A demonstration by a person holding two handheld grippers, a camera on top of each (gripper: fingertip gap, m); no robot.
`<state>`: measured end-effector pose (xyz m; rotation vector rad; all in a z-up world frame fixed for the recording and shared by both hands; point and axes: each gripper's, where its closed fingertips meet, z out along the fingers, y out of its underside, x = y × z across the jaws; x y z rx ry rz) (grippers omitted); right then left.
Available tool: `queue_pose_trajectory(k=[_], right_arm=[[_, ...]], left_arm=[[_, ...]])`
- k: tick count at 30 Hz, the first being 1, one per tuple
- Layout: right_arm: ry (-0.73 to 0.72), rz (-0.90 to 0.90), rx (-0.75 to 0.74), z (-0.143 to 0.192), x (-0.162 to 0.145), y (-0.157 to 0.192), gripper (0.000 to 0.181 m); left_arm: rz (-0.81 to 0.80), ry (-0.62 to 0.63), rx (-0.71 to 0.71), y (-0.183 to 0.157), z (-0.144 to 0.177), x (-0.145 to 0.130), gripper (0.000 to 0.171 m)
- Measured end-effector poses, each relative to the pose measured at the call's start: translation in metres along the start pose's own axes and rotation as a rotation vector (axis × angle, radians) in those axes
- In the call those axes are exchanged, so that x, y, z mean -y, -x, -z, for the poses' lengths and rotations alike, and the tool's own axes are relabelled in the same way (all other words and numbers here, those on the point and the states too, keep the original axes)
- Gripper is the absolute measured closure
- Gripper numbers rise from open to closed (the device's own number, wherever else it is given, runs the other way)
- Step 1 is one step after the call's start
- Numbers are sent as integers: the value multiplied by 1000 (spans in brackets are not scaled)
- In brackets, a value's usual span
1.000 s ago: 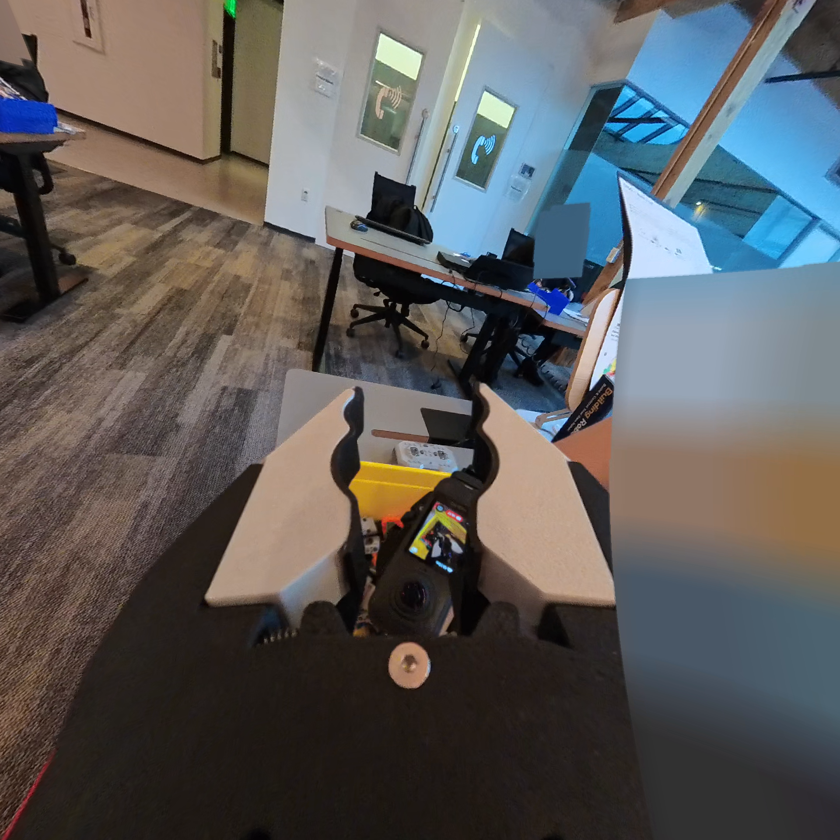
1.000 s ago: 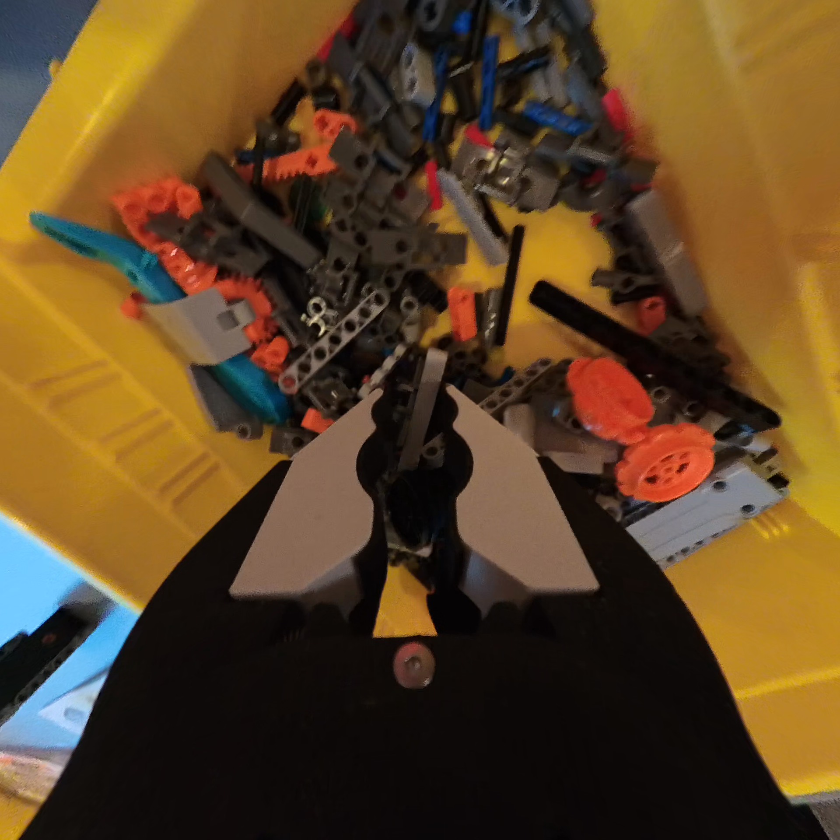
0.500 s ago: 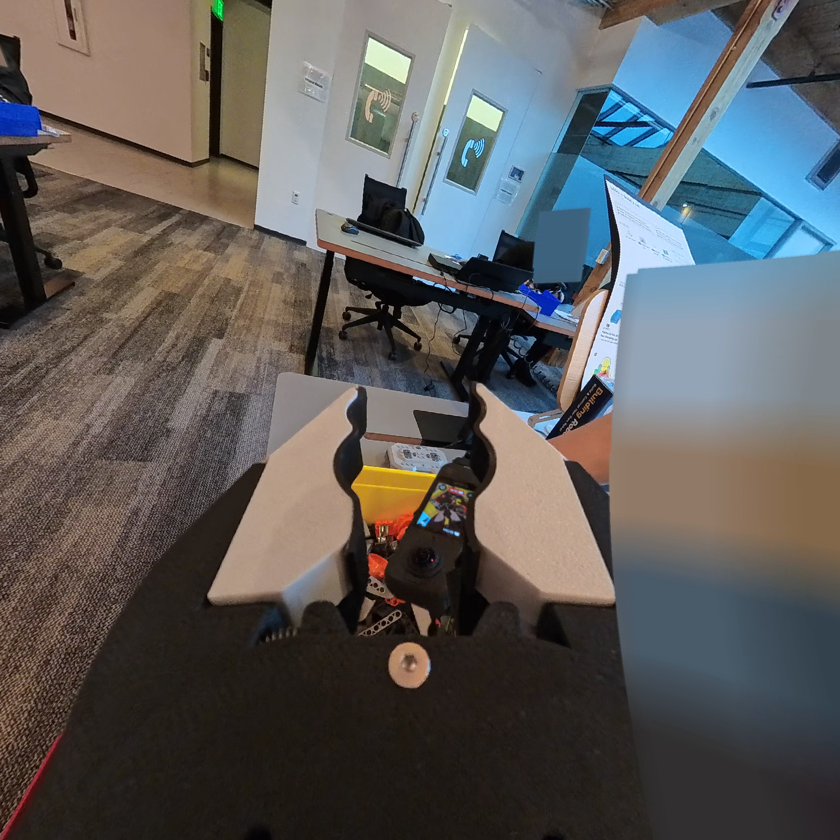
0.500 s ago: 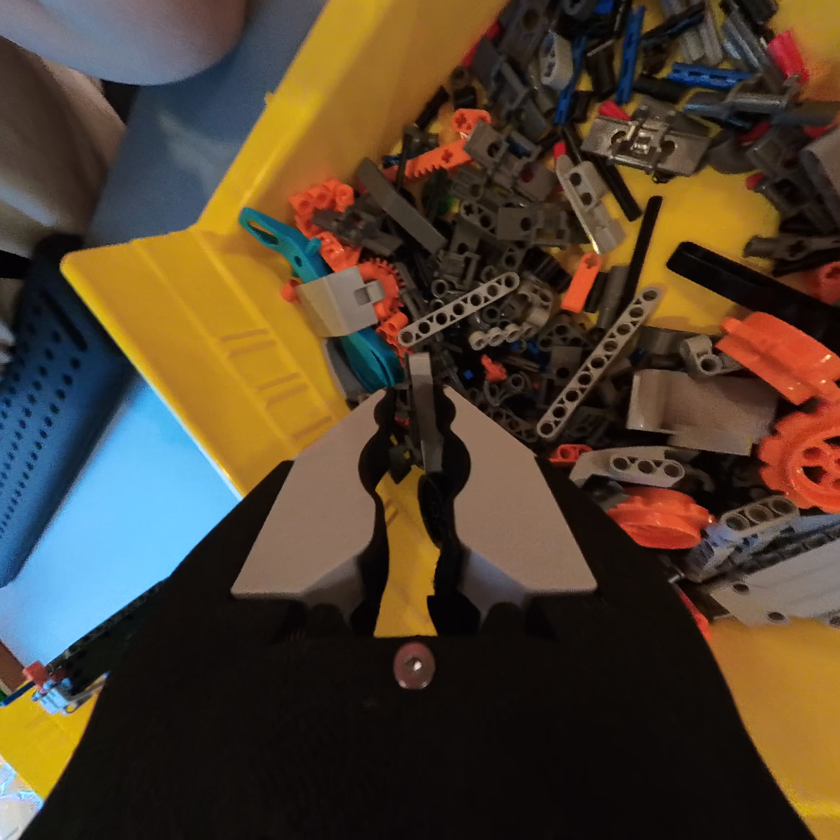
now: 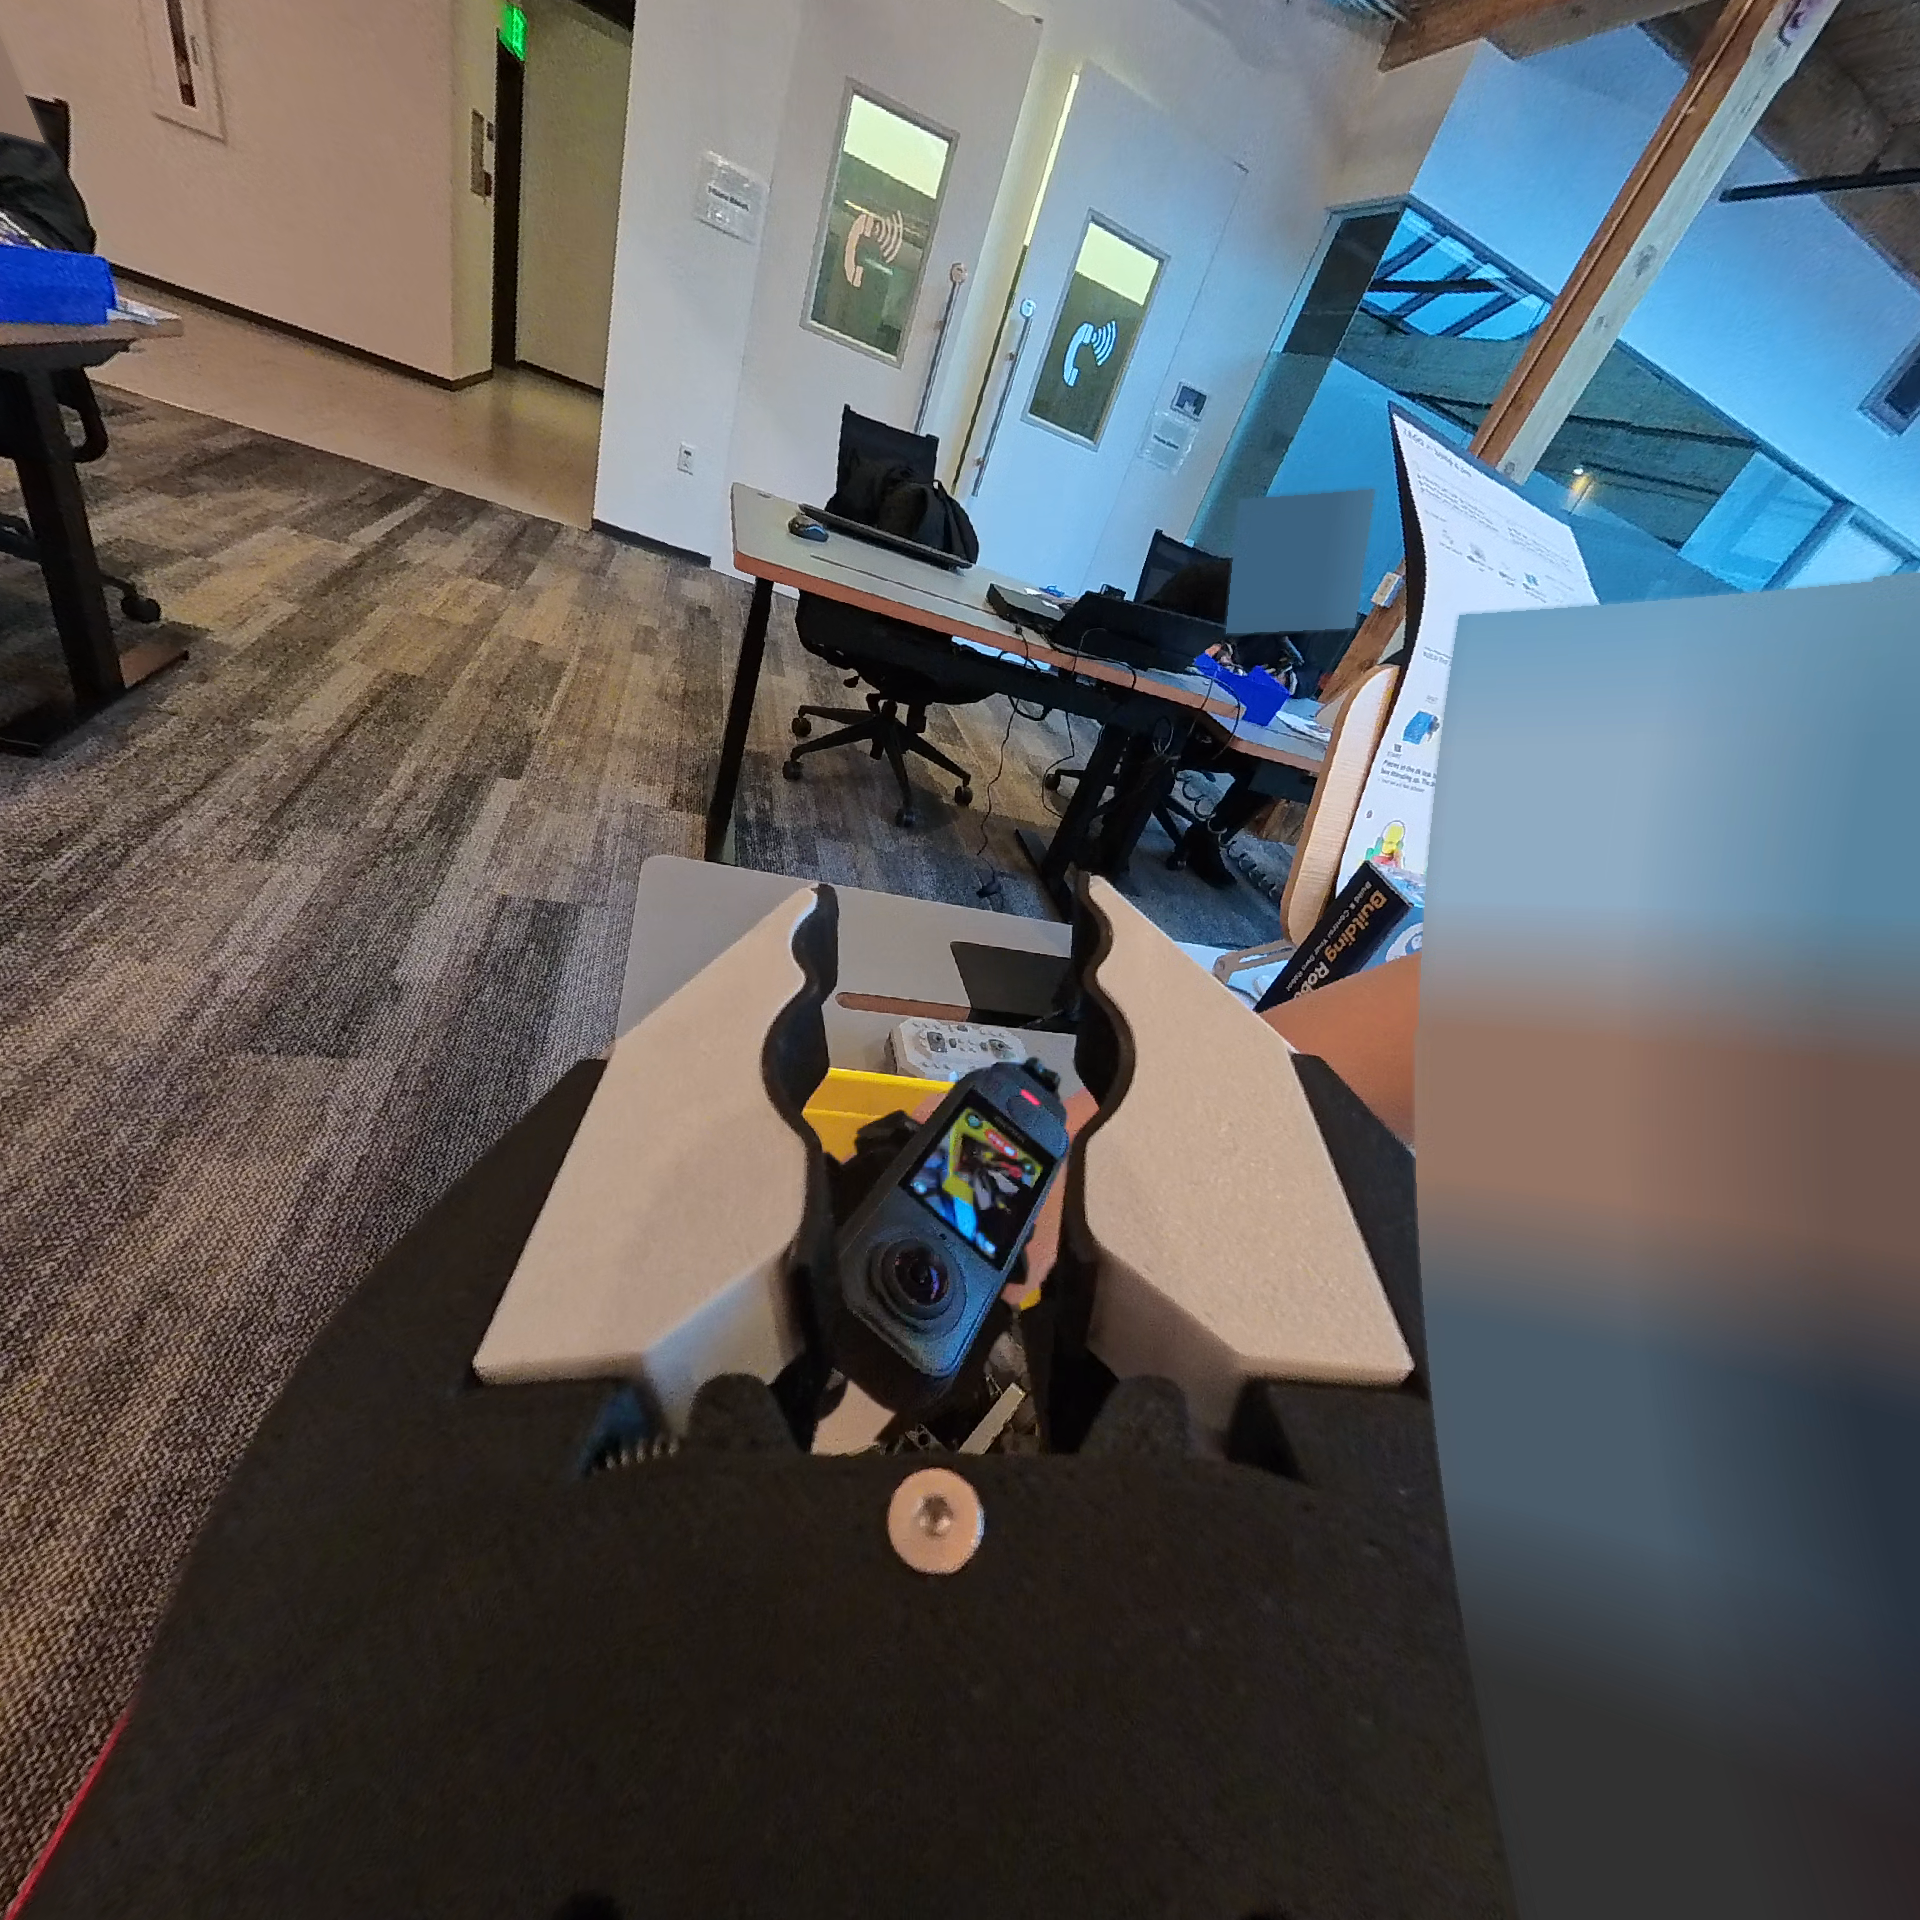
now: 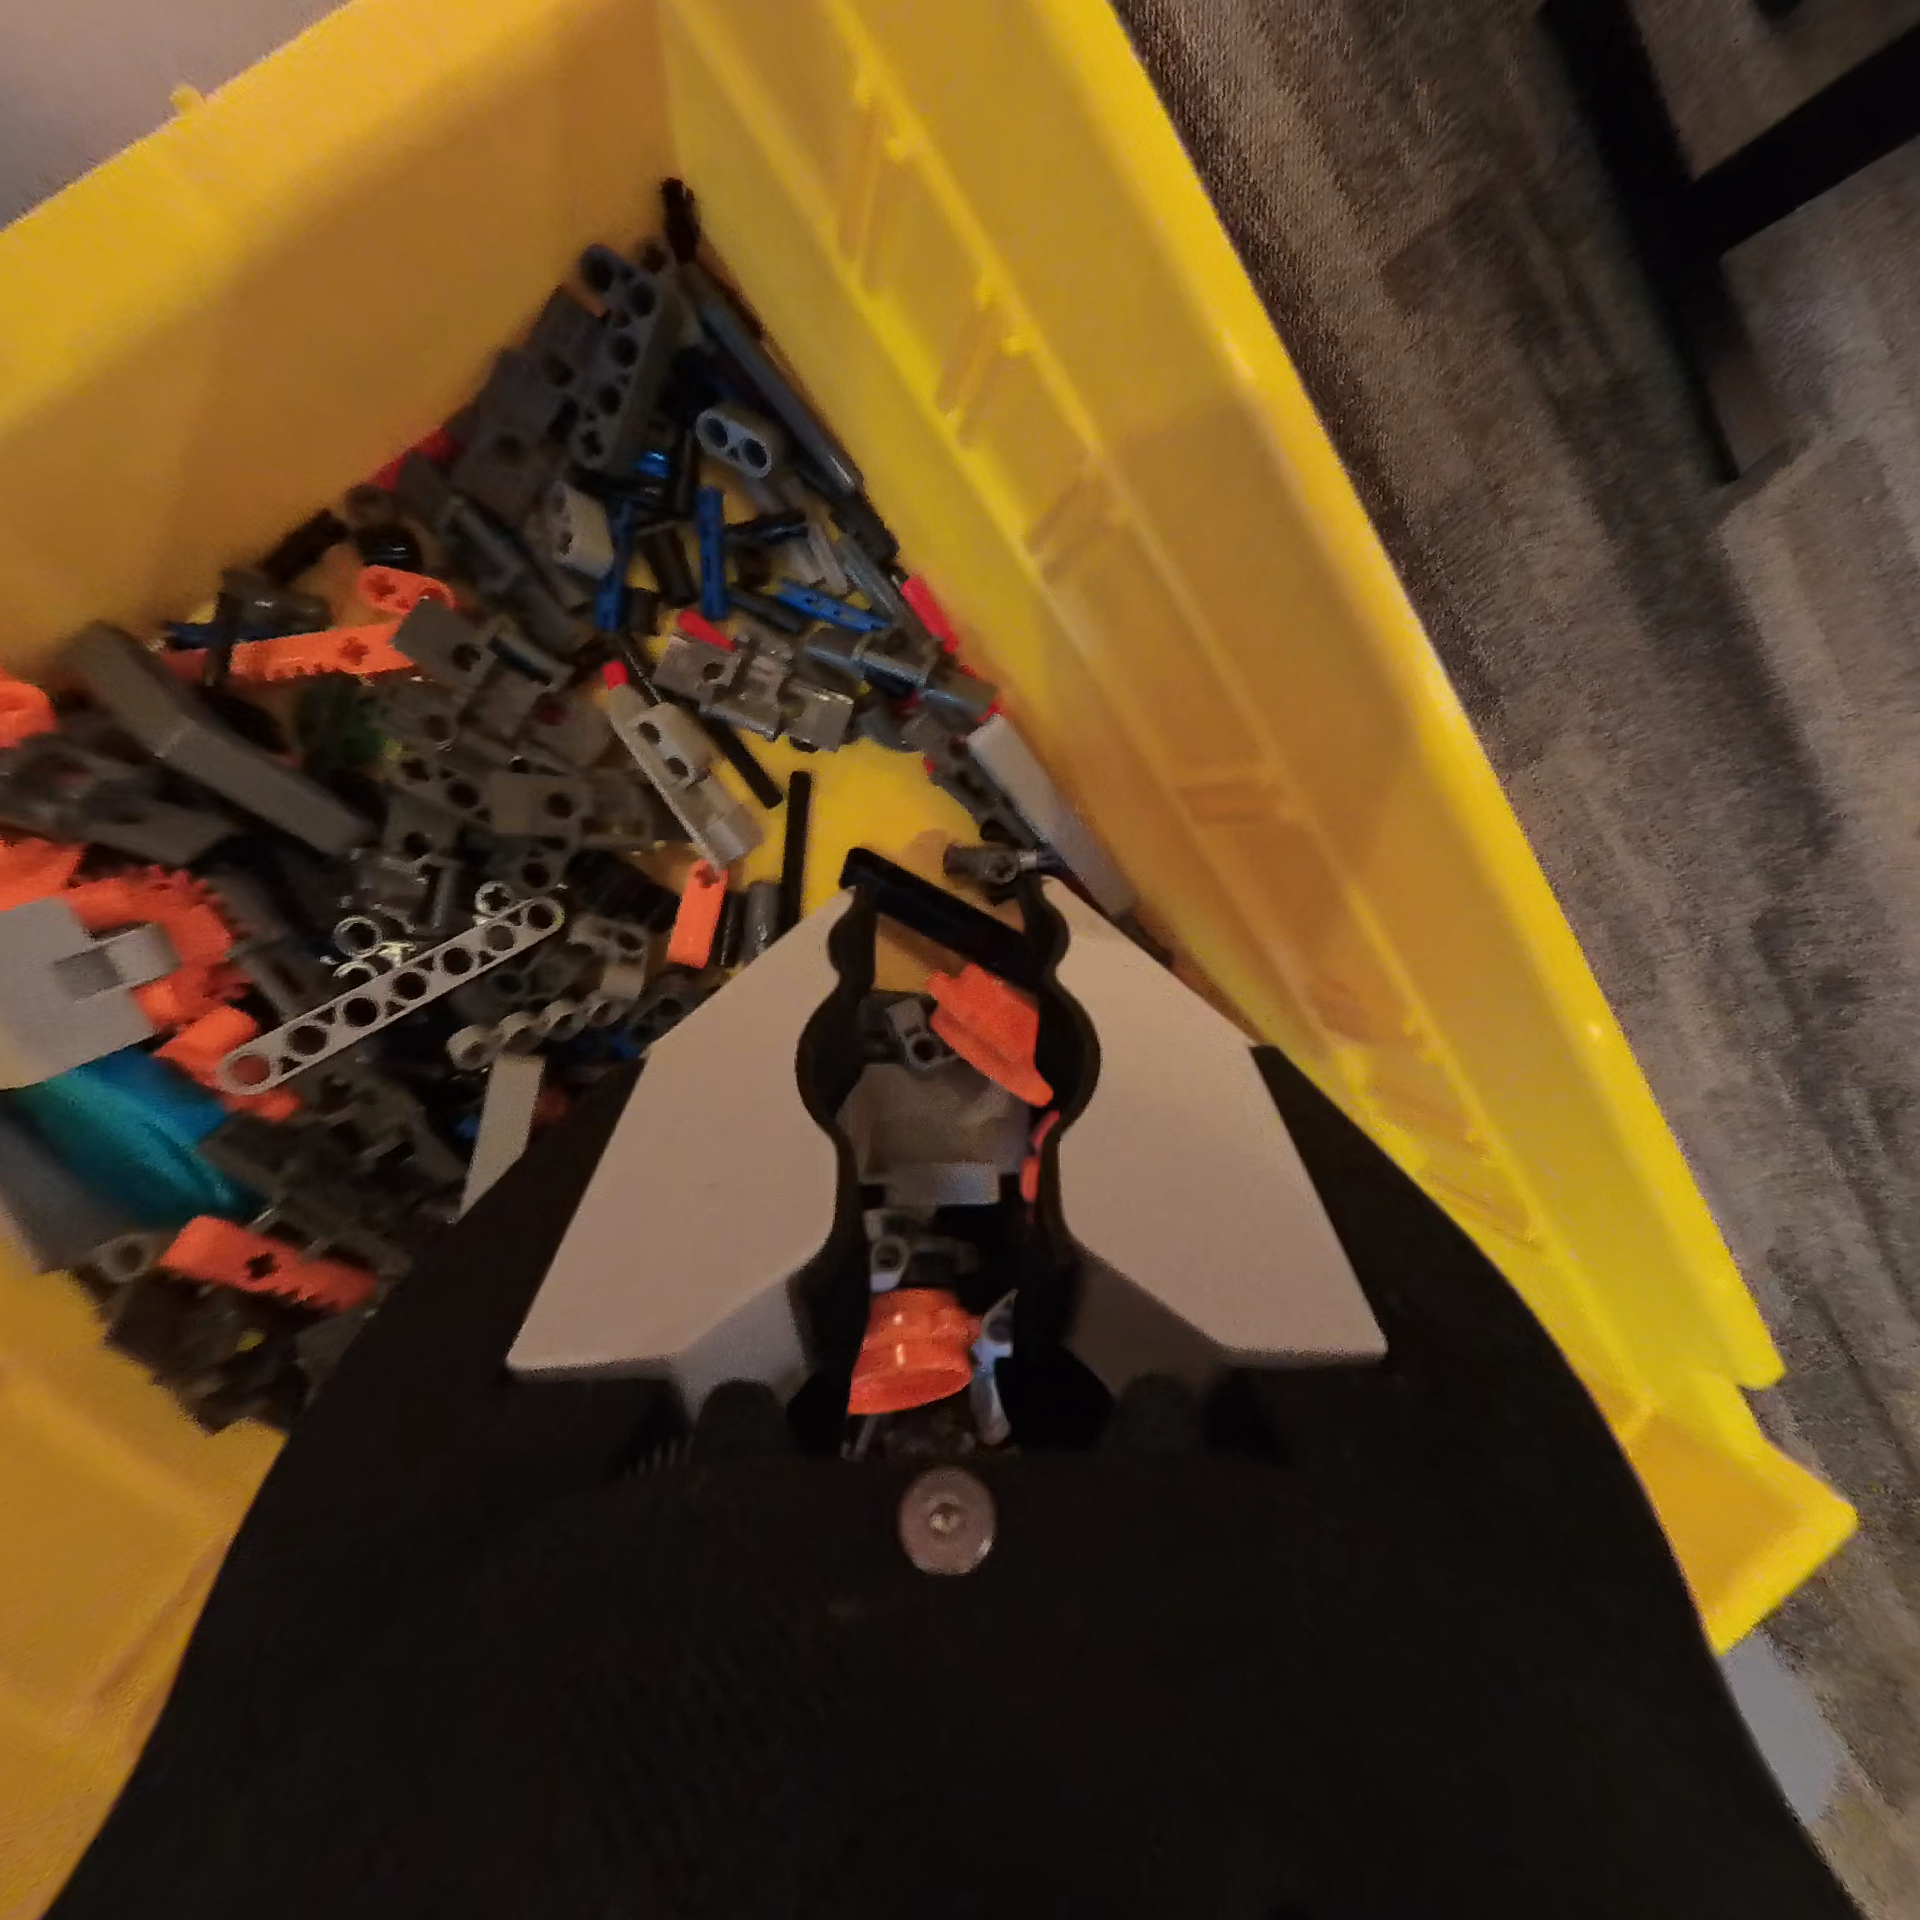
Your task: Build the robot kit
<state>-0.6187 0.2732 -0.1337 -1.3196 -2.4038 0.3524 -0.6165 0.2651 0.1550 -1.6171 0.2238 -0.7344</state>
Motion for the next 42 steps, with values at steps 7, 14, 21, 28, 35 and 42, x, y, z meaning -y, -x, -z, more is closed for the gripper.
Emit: queue_pose_trajectory(k=[7,14,21,28,35,42], right_arm=[[-21,59,25,-18,1,-8,141],[21,-47,148,-13,-4,-1,151],[-3,-25,207,-3,-4,12,155],[-93,-36,244,-26,26,27,125],[-10,-30,325,-18,8,51,174],[-28,-94,332,-3,-1,49,163]], left_arm=[[-1,1,-8,-2,-1,0,128],[-7,17,-16,-5,-3,-3,129],[0,10,-15,-3,-2,-2,129],[-3,-31,-11,-3,2,5,132],[-1,-9,-17,-4,0,2,131],[1,-9,-17,-4,0,2,131]])
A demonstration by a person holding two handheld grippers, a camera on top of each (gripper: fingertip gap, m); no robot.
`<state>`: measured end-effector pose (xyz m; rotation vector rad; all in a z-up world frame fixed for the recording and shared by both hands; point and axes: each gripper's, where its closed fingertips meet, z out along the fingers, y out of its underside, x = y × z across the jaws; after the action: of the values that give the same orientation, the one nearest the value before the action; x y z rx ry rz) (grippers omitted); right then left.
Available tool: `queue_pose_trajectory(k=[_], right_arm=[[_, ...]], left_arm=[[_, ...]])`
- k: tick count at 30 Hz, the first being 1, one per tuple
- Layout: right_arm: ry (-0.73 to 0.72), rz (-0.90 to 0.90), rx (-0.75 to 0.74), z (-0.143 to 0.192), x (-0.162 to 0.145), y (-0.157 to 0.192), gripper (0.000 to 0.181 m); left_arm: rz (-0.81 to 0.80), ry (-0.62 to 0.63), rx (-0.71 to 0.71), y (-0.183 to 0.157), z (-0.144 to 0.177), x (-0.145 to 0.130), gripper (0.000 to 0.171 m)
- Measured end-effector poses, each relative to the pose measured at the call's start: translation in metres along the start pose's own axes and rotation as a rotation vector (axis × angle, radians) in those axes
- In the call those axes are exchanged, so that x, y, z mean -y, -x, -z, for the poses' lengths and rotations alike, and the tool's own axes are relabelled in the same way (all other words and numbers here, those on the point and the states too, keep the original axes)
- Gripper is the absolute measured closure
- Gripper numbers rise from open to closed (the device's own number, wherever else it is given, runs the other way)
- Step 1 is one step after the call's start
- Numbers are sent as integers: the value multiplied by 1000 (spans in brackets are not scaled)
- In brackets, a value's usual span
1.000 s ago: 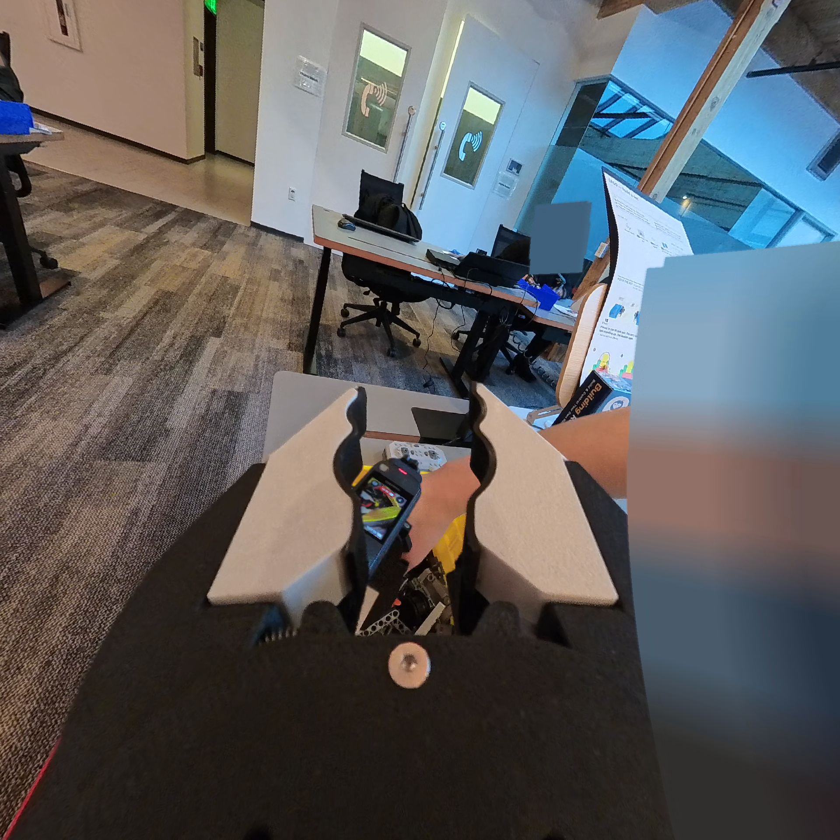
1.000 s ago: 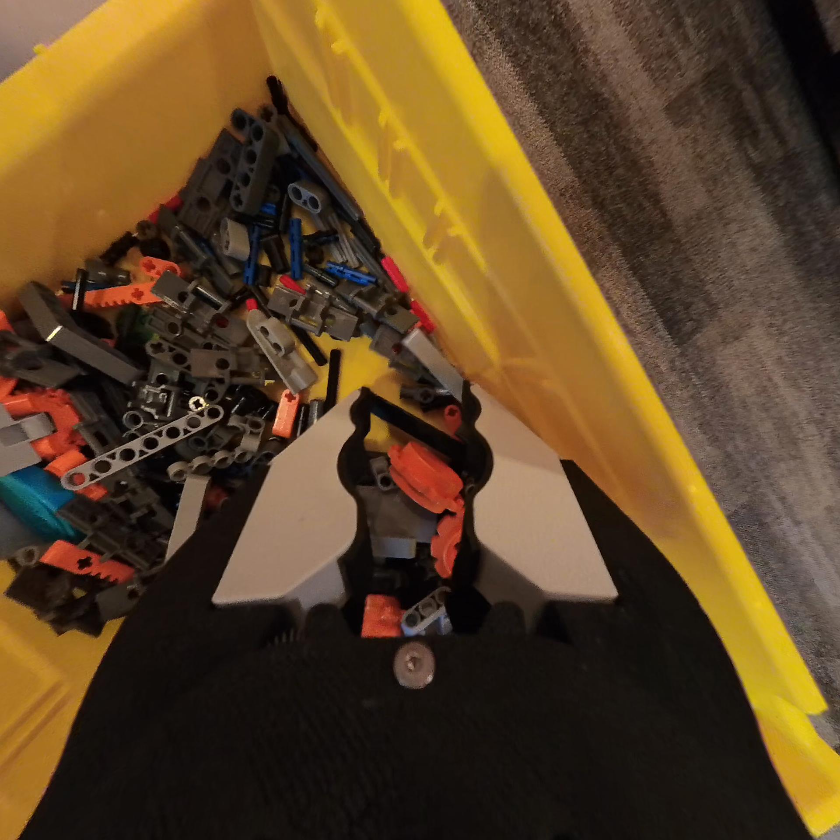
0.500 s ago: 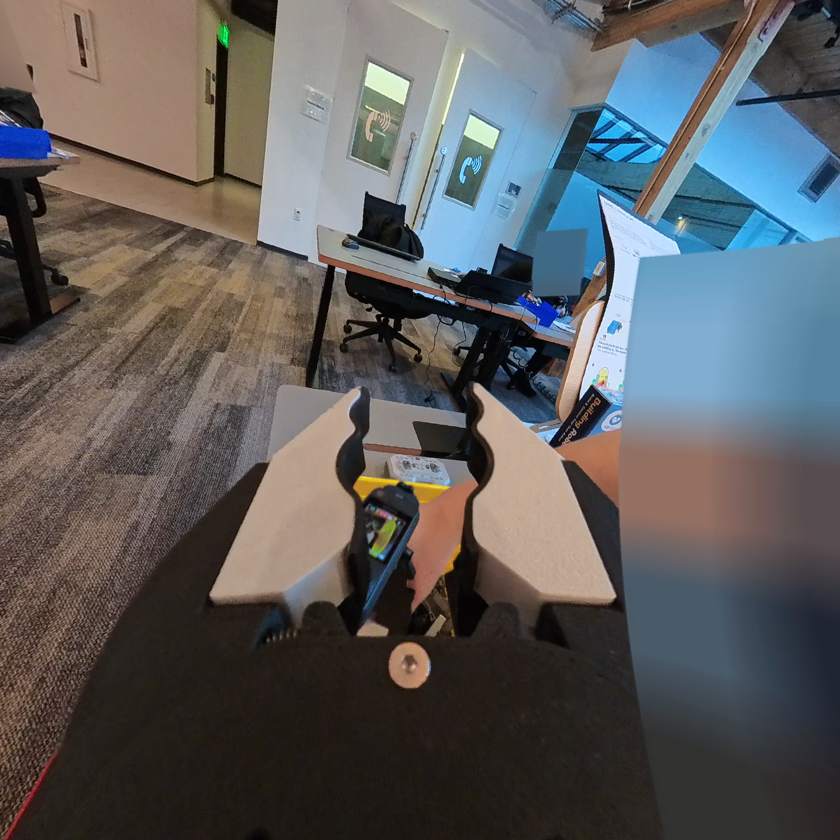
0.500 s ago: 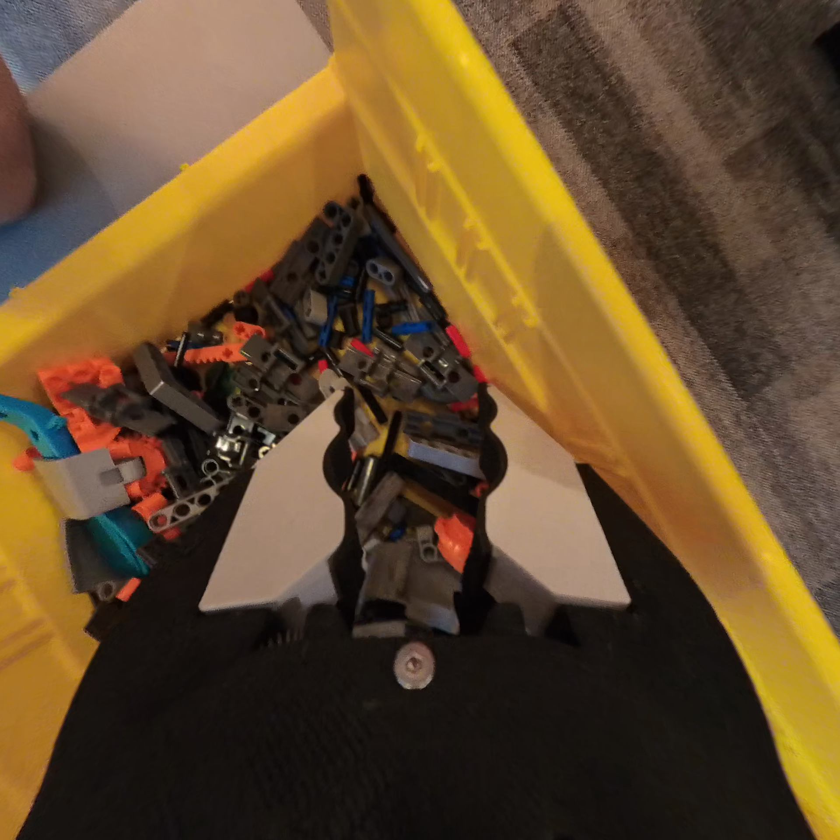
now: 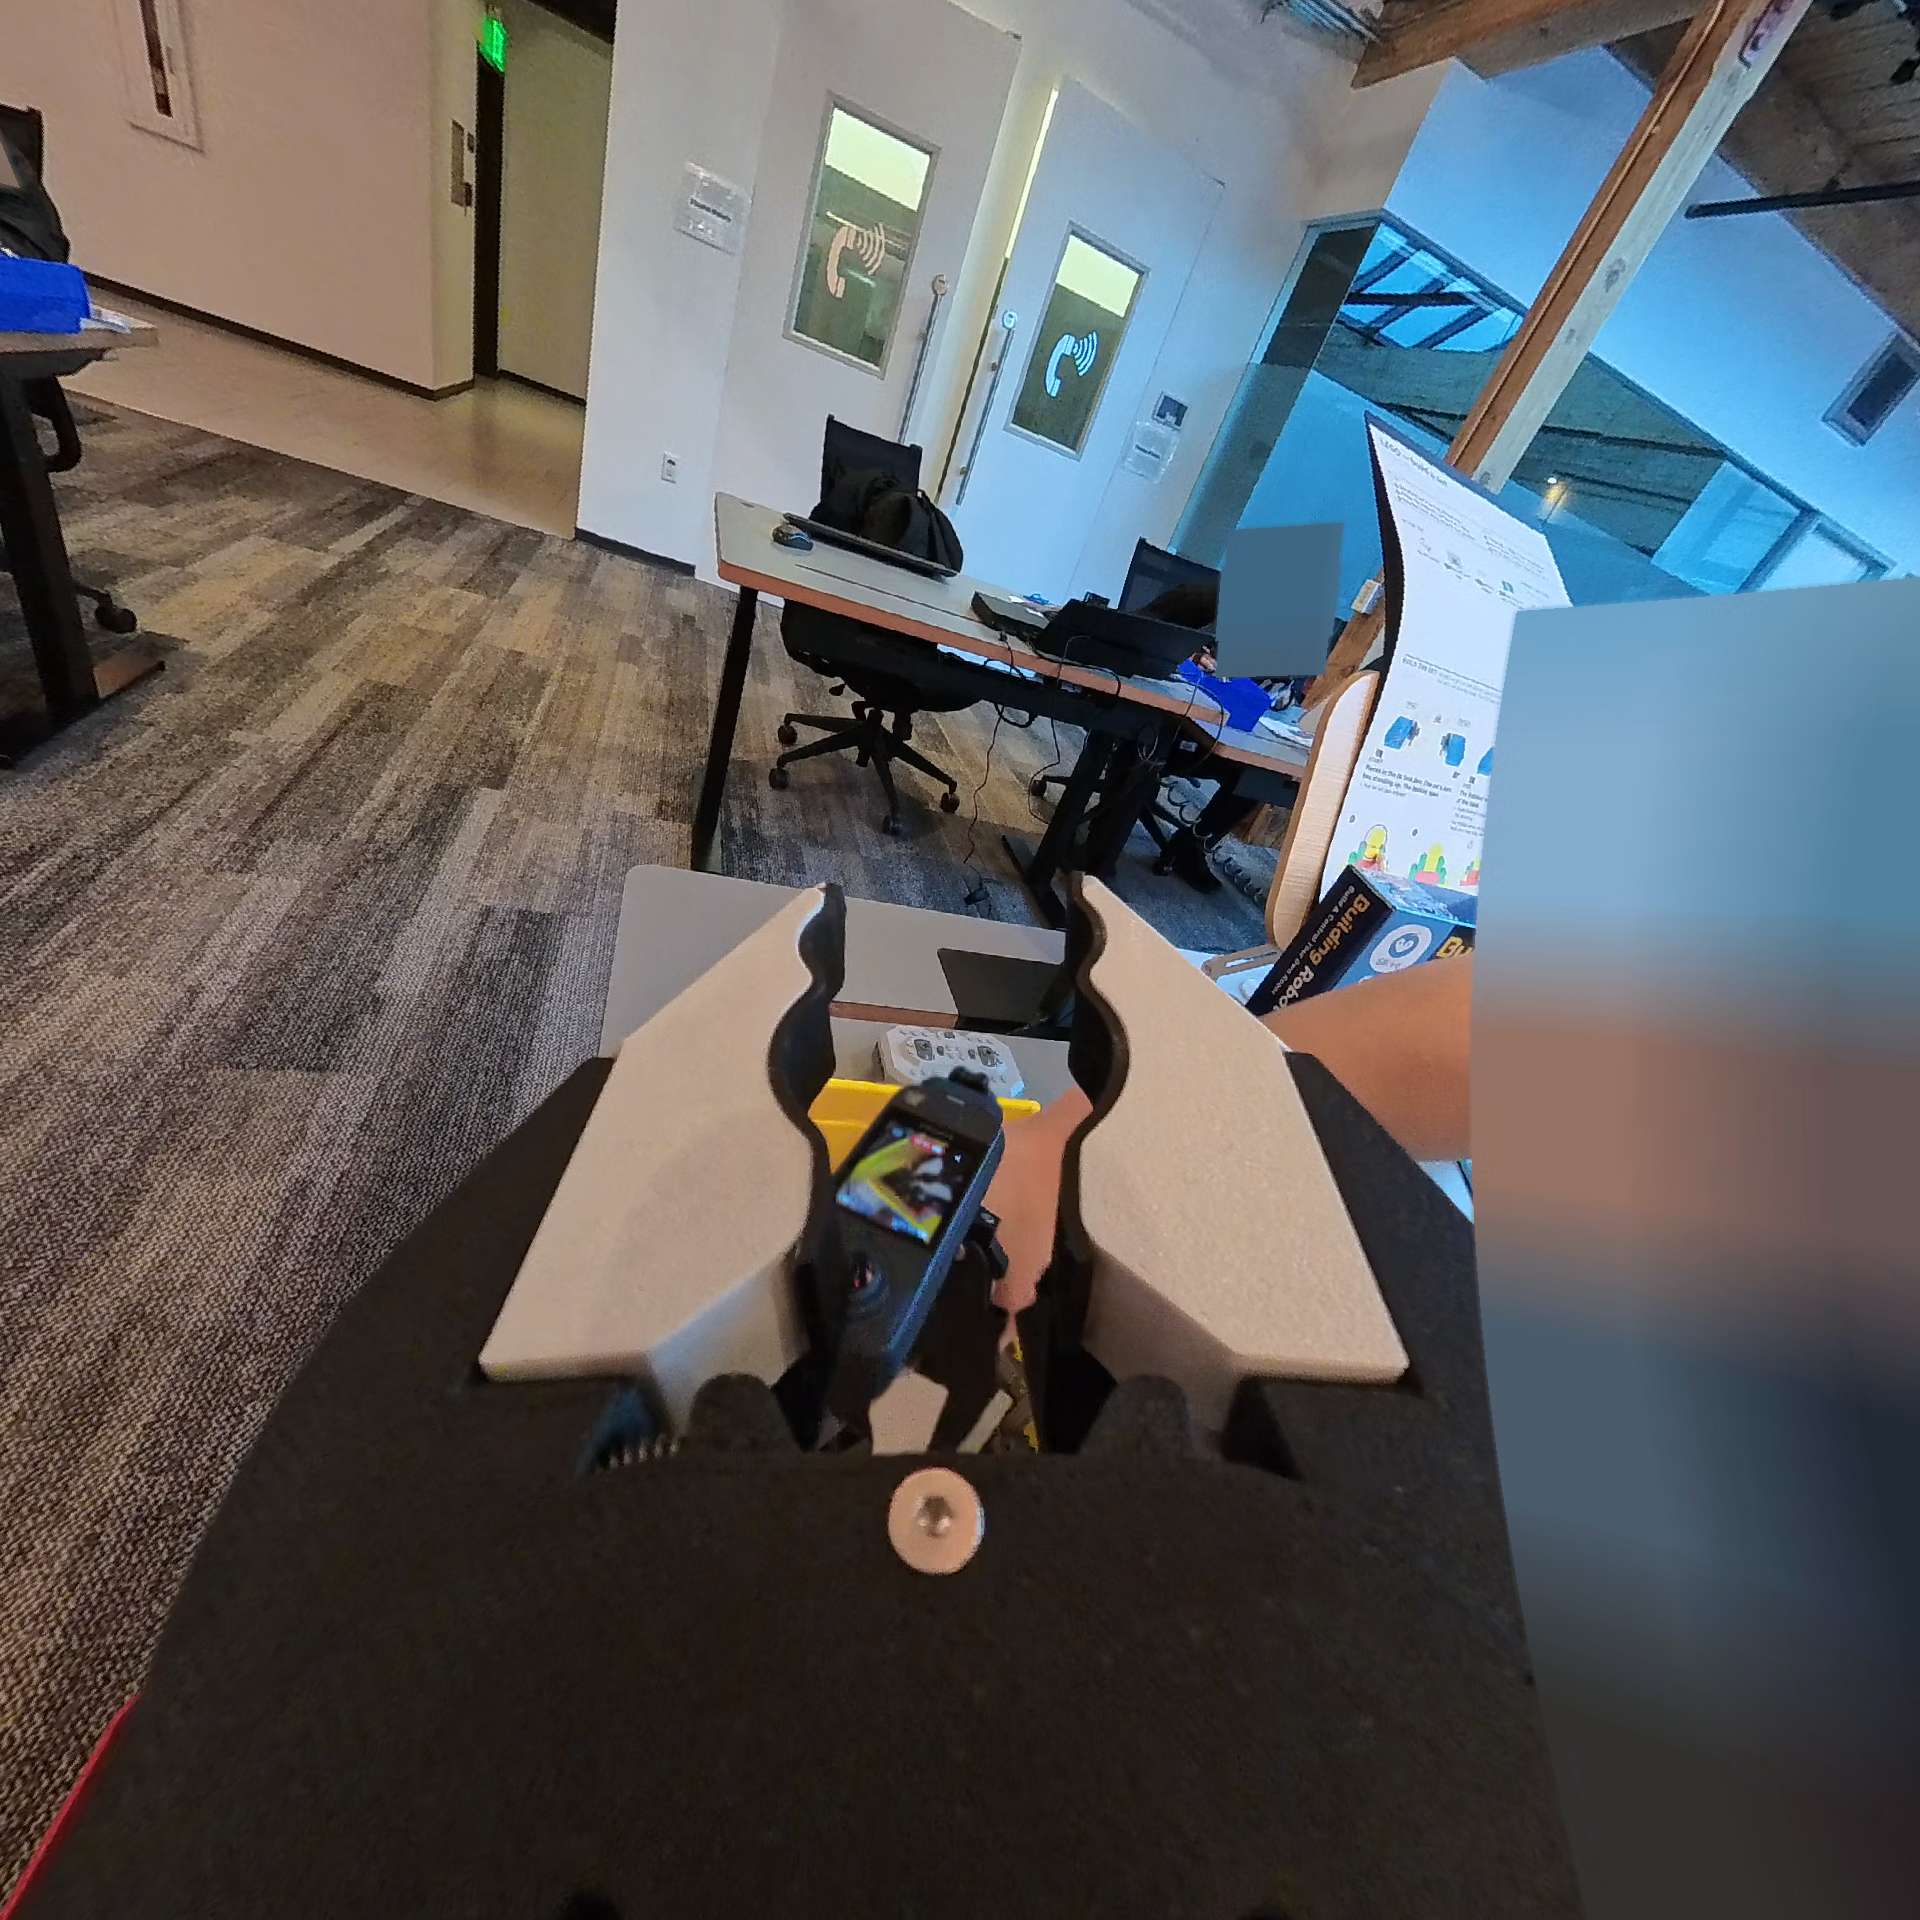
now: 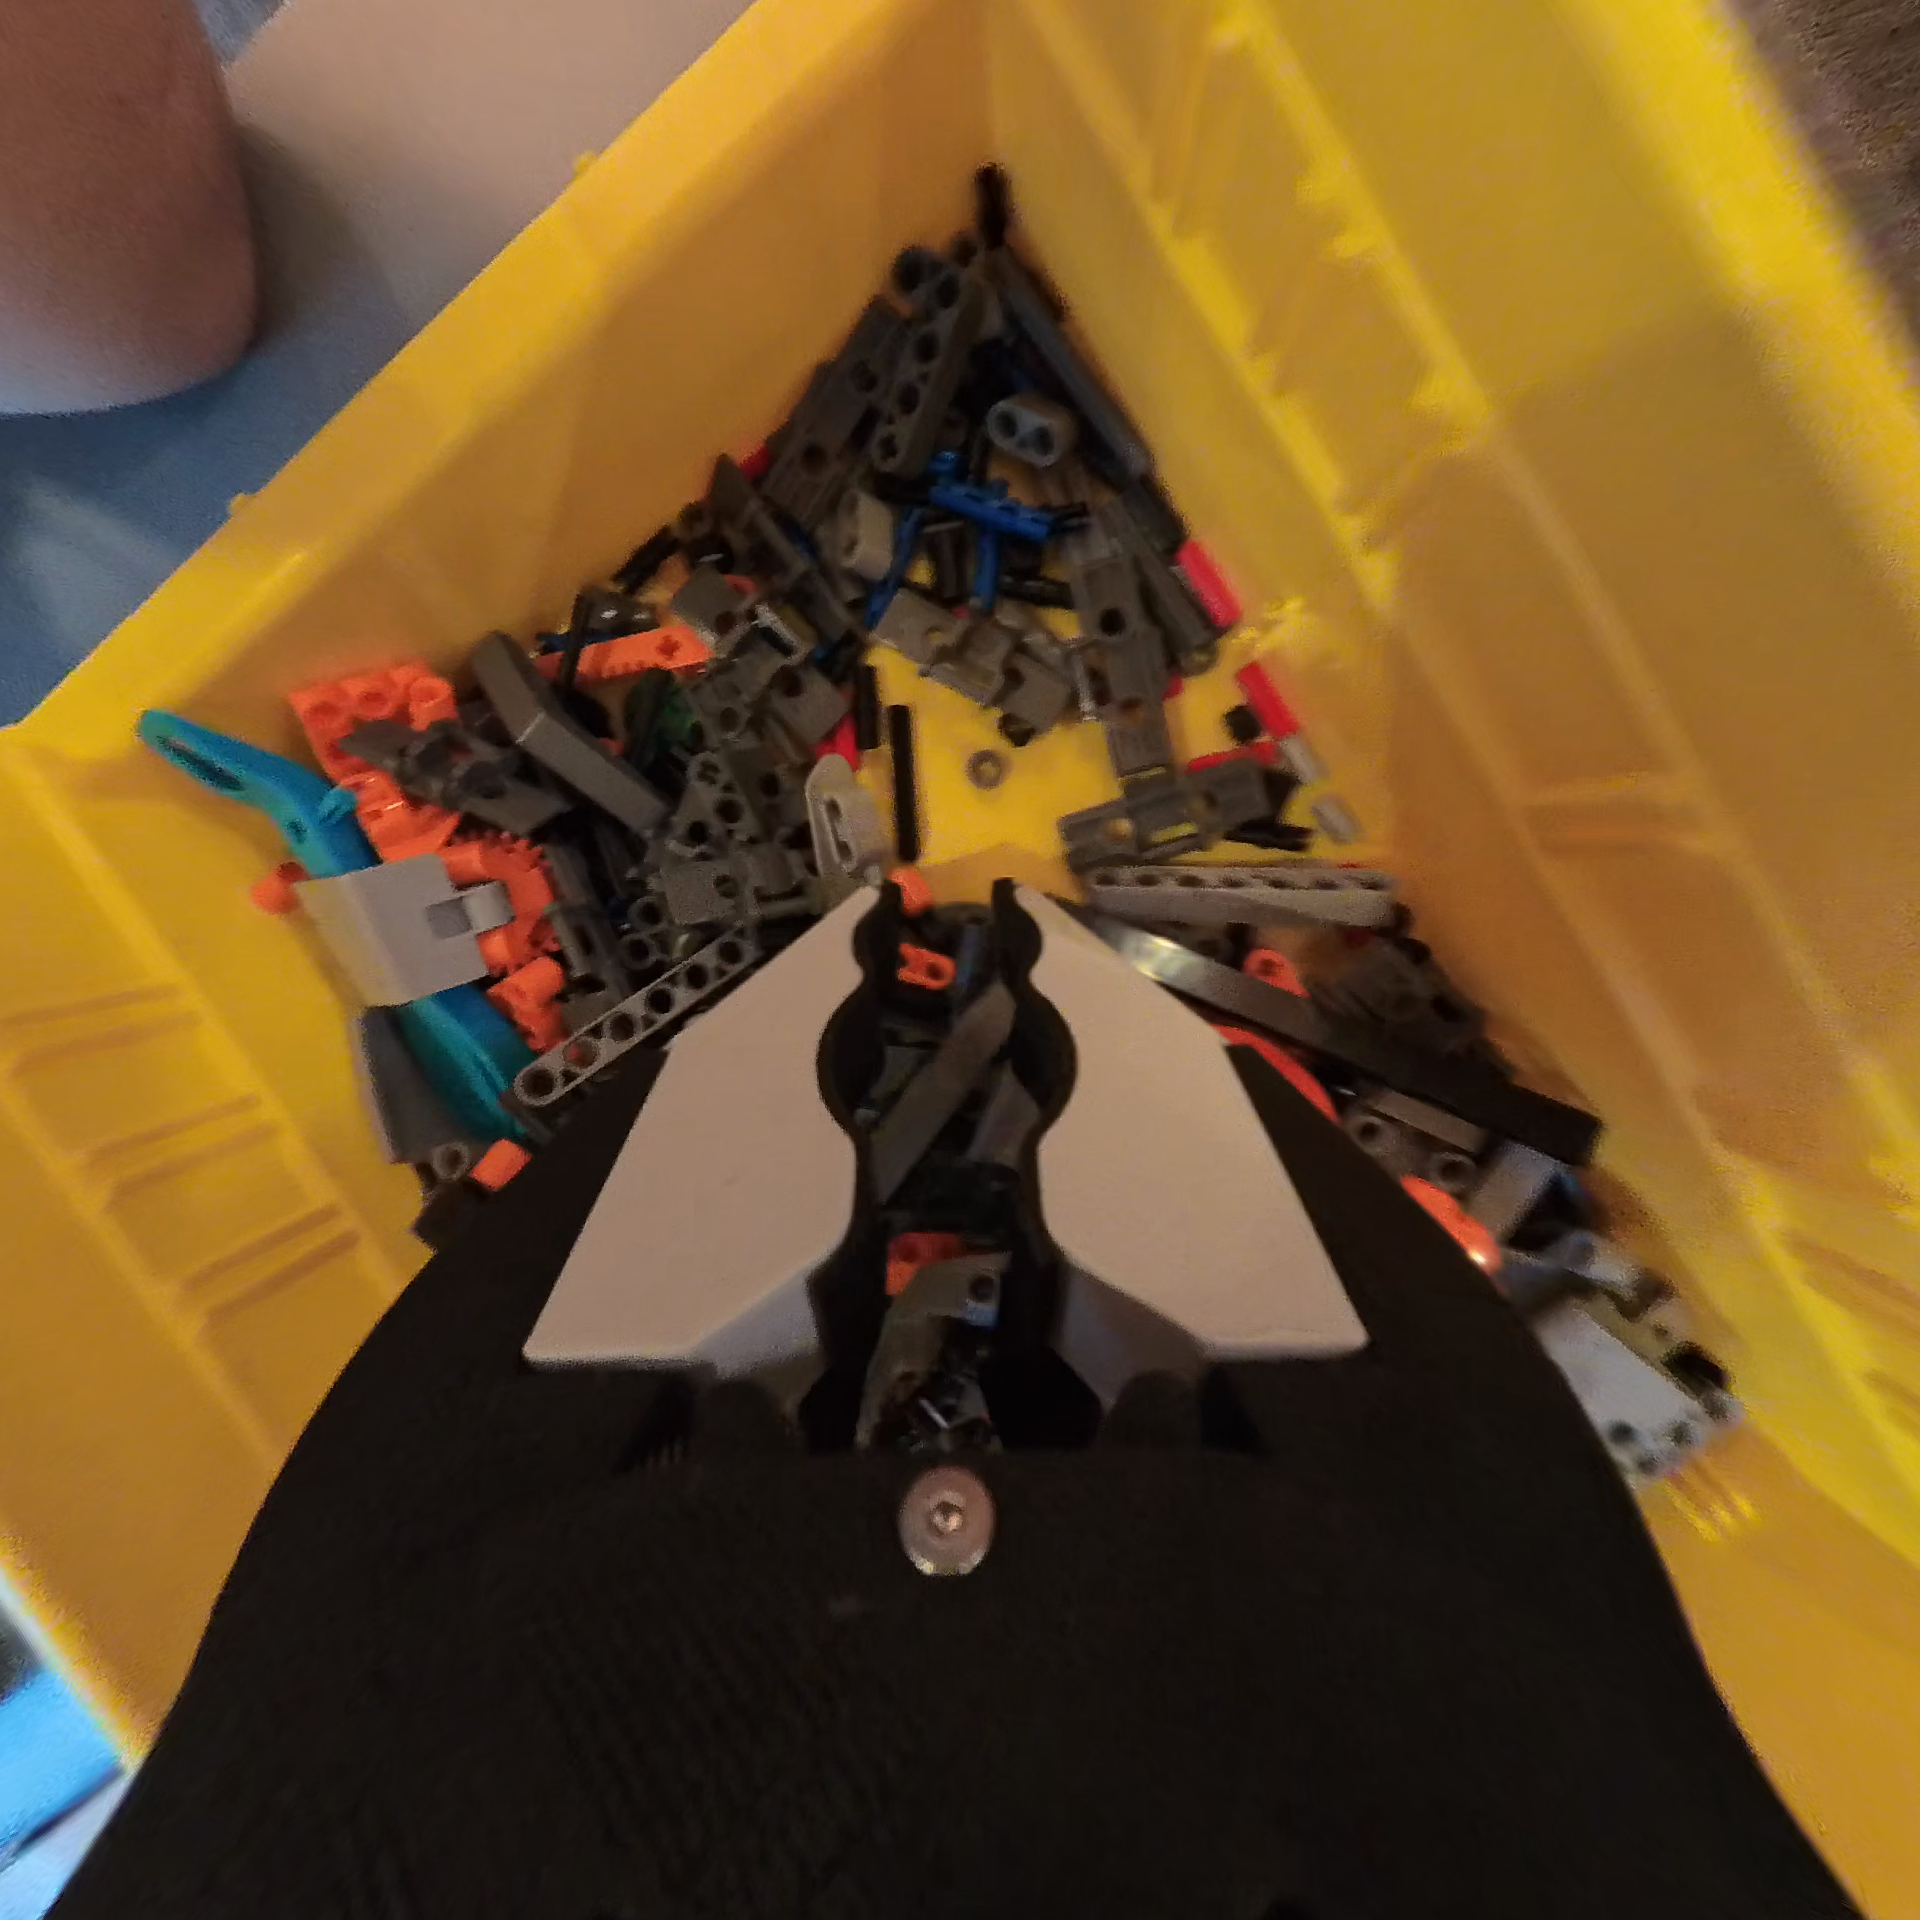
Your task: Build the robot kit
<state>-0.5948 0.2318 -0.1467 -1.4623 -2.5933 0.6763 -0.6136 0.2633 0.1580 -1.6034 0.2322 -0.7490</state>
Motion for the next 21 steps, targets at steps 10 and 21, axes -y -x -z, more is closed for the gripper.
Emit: queue_pose_trajectory(k=[10,21], right_arm=[[44,-220,-397,31,-33,-84,109],[64,-285,-294,15,-33,-58,121]], left_arm=[[1,10,0,0,-1,-2,131],[-2,24,-11,-3,-3,-4,130]])
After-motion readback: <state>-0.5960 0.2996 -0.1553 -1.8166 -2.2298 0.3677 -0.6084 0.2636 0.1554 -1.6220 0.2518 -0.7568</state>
